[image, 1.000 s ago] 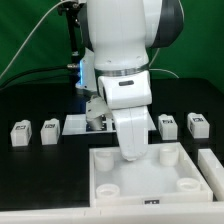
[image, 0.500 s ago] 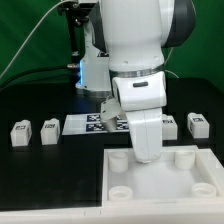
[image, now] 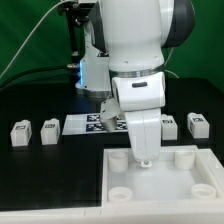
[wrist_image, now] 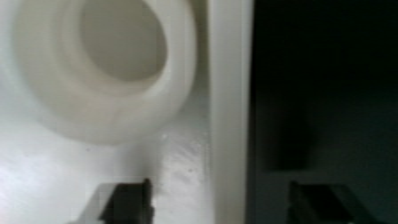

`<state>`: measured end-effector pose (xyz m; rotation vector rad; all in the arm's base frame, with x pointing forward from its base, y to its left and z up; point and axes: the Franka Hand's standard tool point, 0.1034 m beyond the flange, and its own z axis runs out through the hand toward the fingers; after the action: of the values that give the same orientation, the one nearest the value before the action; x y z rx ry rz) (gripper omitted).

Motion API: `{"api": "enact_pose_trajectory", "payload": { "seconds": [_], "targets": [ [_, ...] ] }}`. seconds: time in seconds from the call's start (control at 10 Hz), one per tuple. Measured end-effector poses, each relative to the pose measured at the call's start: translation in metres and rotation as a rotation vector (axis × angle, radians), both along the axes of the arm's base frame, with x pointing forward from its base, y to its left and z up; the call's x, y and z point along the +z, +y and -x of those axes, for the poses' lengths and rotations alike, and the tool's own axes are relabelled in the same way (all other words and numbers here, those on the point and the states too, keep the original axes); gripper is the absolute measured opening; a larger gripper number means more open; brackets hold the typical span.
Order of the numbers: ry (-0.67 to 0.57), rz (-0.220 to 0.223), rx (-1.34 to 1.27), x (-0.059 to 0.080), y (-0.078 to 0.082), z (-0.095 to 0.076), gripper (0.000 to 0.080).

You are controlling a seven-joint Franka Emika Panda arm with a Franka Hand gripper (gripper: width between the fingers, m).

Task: Assemble one leg

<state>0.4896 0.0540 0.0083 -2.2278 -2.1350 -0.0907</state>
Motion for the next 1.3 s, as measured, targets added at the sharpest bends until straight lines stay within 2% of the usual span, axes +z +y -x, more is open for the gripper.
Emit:
{"api": "enact_pose_trajectory", "payload": {
  "seconds": [0.1, 0.2, 0.3, 0.8, 1.0, 1.2, 1.3],
  "targets": [
    [0.0, 0.0, 0.0, 0.0, 0.0, 0.0, 0.0522],
    [0.0, 0.0, -0.001, 0.0, 0.0, 0.0, 0.0522],
    [0.0, 0.0, -0.001, 0.0, 0.0, 0.0, 0.0623],
    [-0.001, 0.001, -0.015, 0.003, -0.001, 0.0, 0.0648],
    [-0.018, 0.012, -0.101, 0.031, 0.008, 0.008, 0.0648],
    [-0.022, 0.015, -0.224, 0.053, 0.033, 0.028, 0.0648],
    [-0.012, 0.011, -0.339, 0.06, 0.053, 0.042, 0.0648]
  ]
}}
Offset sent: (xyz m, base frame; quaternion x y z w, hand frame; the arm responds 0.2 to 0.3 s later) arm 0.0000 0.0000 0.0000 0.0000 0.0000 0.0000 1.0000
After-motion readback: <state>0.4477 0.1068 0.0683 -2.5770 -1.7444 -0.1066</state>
